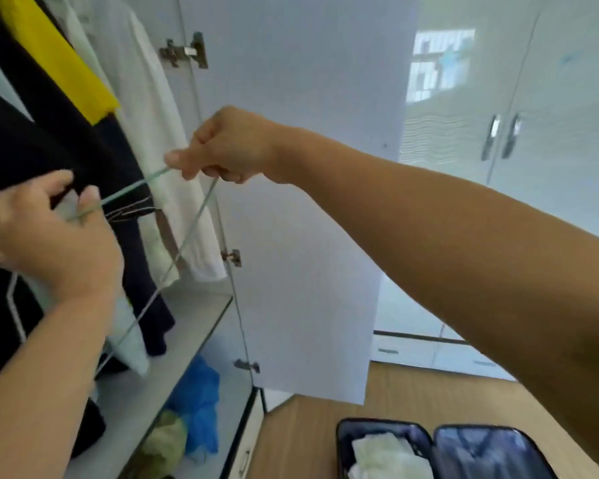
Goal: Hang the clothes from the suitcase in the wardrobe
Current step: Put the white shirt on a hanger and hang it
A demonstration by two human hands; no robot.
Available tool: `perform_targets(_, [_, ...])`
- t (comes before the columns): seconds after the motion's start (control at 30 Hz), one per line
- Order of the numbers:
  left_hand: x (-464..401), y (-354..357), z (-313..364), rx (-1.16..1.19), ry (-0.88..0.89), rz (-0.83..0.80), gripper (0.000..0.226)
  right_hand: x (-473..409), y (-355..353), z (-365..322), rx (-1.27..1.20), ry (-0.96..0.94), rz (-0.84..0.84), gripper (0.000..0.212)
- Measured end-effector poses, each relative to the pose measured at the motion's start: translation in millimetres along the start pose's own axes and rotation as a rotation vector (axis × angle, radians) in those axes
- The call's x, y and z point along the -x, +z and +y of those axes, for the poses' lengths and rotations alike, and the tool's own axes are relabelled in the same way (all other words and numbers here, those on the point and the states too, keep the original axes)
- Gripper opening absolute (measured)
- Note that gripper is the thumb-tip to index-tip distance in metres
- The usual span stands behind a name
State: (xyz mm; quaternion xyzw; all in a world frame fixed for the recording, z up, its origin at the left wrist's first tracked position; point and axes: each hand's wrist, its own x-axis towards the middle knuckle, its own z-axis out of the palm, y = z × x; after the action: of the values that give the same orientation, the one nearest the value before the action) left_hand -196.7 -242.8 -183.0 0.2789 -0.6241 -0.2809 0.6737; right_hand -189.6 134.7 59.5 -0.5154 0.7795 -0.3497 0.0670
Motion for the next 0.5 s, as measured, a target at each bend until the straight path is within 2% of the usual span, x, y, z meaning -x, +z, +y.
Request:
perform_targets(0.03, [62.9, -17.4, 88.2, -0.048, 0.01, 0.003, 0.058, 24.0, -13.8, 20.7, 0.04, 0.055, -0.025, 0.037])
perform_targets(0.07, [121.8, -33.7, 169.0, -0.095, 0.037, -0.06, 0.045, 47.3, -27.3, 39.8, 0.086, 0.111, -0.059, 0.036])
perform_targets(0.1, [151.5, -39.5, 231.4, -0.128, 0.078, -0.185, 0.034, 69.8, -39.7, 57.6, 0.13, 0.177, -0.1, 0.035])
perform_targets(0.17, [219.6, -59.0, 323.4, -0.101, 0.128, -0.272, 0.028, 116.7, -65.1, 93.7, 0.221, 0.326, -0.194, 0.03])
perform_targets(0.23, [261.5, -33.5, 331.0, -0.082, 0.102, -0.415, 0.023, 158.0, -83.3, 126.1, 0.285, 0.475, -0.294, 0.024])
perform_targets(0.3, [301.9, -15.9, 347.8, -0.107, 0.112, -0.489, 0.021, 193.4, -88.3, 151.8, 0.345, 0.577, -0.371, 0.024])
perform_targets(0.37, [346.2, -7.7, 372.1, -0.071, 0.119, -0.575, 0.021, 223.8, -83.4, 174.4, 0.325, 0.666, -0.405, 0.035])
perform_targets(0.5, [399.4, 9.2, 390.3, 0.044, 0.094, -0.77, 0.025, 268.4, -58.8, 213.6, 0.208, 0.836, -0.356, 0.056])
